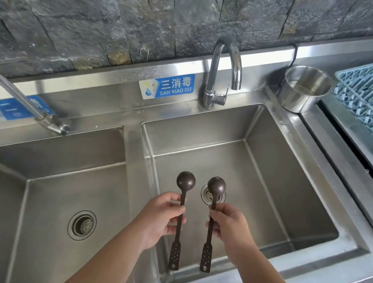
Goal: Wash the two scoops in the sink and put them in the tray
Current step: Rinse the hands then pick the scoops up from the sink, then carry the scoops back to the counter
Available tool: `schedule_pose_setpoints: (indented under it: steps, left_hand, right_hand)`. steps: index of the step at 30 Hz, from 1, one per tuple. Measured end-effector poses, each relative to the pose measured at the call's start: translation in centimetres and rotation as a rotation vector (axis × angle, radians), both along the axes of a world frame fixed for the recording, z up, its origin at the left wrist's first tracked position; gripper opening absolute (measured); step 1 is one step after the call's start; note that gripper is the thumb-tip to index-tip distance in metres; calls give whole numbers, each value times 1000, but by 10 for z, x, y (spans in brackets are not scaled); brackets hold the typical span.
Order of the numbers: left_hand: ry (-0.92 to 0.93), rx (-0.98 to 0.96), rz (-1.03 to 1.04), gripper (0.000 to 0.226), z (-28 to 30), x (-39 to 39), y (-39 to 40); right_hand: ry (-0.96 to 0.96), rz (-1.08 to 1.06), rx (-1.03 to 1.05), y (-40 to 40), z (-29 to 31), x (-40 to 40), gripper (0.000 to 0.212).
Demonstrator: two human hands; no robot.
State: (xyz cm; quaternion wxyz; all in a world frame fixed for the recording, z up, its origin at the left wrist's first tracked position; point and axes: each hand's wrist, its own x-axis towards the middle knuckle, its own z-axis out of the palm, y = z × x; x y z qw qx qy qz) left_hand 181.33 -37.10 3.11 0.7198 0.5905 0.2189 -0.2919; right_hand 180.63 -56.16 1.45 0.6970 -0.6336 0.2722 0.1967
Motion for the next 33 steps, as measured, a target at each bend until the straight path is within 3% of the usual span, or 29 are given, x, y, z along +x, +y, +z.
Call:
schedule_pose_setpoints:
  steps: [5,14,26,33]
  left_hand:
    - [-49,-25,-27,15,17,-20,25]
    - [-120,-42,-257,13,32,-84,68]
    - [-190,-123,-782,16,68,-201,27]
    - [-205,-112,-1144,19,80,-312,-19]
  right_hand:
    - [-49,-34,43,29,21,-30,10]
    - [-102,-313,-7,94,51,-133,11]
    - [-158,-723,-4,117,85,-326,13]
    - [-236,-1039,2,115,95,-458,13]
